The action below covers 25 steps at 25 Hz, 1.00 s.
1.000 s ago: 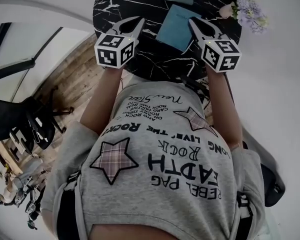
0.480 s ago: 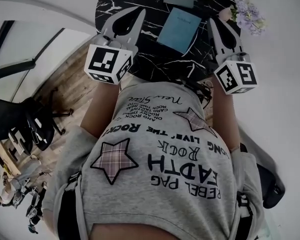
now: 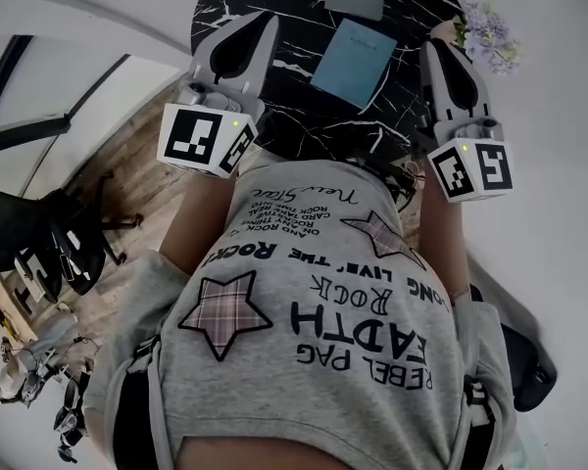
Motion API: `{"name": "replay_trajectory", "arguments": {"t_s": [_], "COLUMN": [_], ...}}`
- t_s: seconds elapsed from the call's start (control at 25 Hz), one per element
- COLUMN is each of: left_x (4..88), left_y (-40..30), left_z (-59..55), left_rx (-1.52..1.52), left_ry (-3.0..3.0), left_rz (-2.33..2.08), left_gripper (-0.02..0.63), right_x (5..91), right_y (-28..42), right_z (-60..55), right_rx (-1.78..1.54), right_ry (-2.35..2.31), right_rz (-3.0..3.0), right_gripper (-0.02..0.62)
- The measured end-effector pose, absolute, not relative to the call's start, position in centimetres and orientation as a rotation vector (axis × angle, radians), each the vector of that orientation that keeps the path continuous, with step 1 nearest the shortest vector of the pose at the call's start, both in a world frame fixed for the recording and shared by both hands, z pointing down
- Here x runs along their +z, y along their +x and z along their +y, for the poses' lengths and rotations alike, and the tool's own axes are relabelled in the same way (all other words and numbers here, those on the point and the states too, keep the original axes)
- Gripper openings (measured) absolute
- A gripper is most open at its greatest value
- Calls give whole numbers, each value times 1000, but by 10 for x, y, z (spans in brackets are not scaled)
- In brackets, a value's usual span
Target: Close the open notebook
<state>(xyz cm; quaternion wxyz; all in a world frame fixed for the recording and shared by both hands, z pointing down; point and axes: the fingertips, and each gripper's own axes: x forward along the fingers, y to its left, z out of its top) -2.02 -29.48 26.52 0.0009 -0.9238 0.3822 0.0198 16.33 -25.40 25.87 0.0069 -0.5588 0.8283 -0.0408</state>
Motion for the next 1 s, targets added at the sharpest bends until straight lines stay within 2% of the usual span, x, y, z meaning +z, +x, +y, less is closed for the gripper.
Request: {"name": "replay_trajectory", "arguments": {"t_s": [1.0], "left_x": [269], "left_y": [-21], "left_z": [-296], "left_rx": [50], "left_ry": [-2905], "left_rz": [1212], "left_gripper": [9], "right_x": [252], "right_y": [158], "right_z": [-251], "right_rx": [-80], "right_ry": [-1781], "right_rz": [2603], "right_gripper": [37]}}
